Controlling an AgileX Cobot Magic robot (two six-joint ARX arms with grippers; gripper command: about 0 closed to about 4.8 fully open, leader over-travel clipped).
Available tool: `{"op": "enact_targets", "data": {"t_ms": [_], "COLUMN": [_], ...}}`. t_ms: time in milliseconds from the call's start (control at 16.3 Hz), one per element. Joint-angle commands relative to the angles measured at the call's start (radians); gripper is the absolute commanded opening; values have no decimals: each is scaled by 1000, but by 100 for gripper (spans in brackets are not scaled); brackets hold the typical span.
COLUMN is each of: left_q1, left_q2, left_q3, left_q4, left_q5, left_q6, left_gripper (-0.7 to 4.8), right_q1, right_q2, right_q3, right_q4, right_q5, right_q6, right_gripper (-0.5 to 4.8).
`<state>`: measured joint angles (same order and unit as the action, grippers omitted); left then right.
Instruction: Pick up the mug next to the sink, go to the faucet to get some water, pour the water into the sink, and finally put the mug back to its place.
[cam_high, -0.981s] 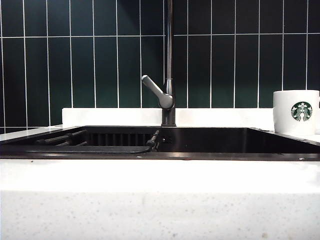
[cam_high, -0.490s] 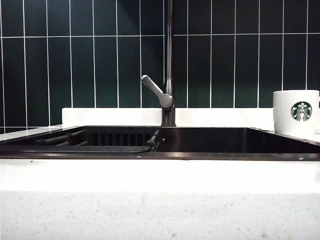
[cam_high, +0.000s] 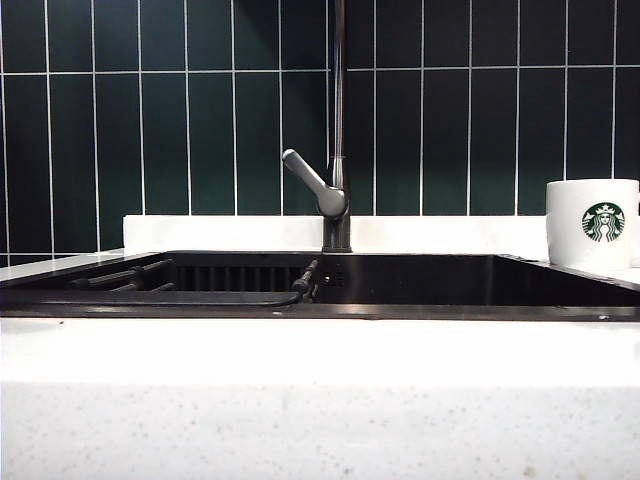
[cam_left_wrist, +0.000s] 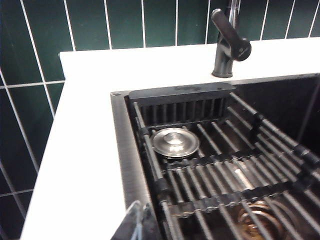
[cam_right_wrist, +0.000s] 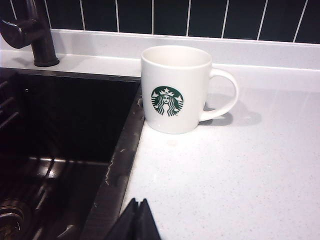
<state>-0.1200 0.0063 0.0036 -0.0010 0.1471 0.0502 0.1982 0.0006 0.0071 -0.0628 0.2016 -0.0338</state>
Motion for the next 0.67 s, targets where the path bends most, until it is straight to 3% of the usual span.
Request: {"op": "enact_targets", "data": {"t_ms": [61, 368, 674], "left_q1": [0, 0, 0], "left_q2": [0, 0, 0], "left_q3": [3, 3, 4], "left_q4": [-21, -71, -26], "left_q5": [-69, -125, -121], "left_q6": [18, 17, 17], "left_gripper": [-6, -6, -6], "right_q1": [-2, -2, -1], "right_q2": [-2, -2, -2], "right_q3": [-6, -6, -6], "right_q4": [15, 16, 44], "right_q5": [9, 166, 159], "right_q6": [-16, -26, -22], "right_gripper": [-6, -6, -6]}}
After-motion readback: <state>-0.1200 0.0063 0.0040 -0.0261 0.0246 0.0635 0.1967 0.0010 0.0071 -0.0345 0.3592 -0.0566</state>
